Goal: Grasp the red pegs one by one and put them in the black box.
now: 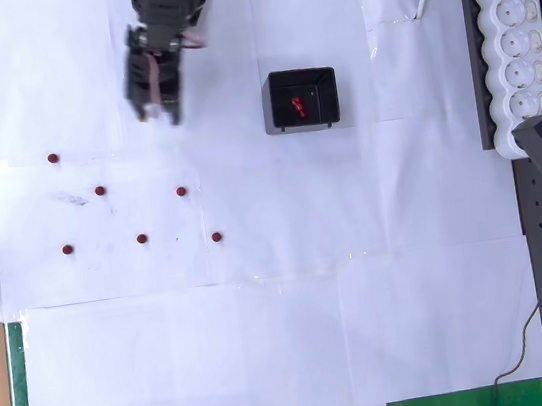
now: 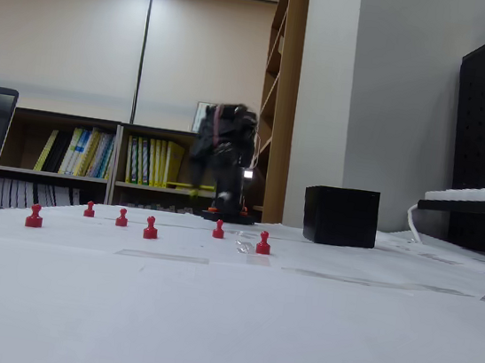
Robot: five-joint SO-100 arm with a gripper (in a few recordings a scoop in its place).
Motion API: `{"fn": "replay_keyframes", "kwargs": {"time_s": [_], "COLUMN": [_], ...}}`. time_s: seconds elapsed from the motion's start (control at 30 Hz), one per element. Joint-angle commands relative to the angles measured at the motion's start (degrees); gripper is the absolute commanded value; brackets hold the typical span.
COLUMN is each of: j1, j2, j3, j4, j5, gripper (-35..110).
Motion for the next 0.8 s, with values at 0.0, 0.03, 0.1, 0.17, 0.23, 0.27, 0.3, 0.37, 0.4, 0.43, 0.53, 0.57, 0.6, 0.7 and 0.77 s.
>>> {"fn": "replay_keyframes", "kwargs": {"time_s": [0.0, 0.03, 0.1, 0.17, 0.23, 0.27, 0.3, 0.37, 0.4, 0.43, 0.53, 0.57, 0.6, 0.7, 0.77], "j1": [7.29, 8.35, 10.11, 11.34, 12.48, 13.01, 13.36, 13.80, 13.97, 14.06, 14.94, 15.38, 15.73, 16.61, 16.88], "j2": [7.12, 9.67, 14.59, 18.54, 23.47, 26.19, 28.92, 34.37, 37.00, 39.46, 45.70, 47.29, 48.60, 51.15, 52.47], "j3": [-1.49, -2.29, -3.43, -3.43, -2.55, -1.85, -0.88, 1.76, 3.25, 4.66, 8.79, 10.28, 11.60, 14.41, 15.29], "j4": [-16.61, -20.21, -27.86, -33.57, -39.02, -41.57, -43.95, -47.99, -49.83, -51.50, -56.16, -56.25, -56.25, -56.25, -56.25], "j5": [2.02, 2.37, 2.20, 1.32, 0.79, 0.18, -0.53, -2.11, -3.08, -3.69, -5.45, -5.80, -6.06, -6.86, -6.50], "gripper": [17, 17, 17, 17, 17, 17, 17, 17, 17, 17, 17, 17, 17, 17, 17]}}
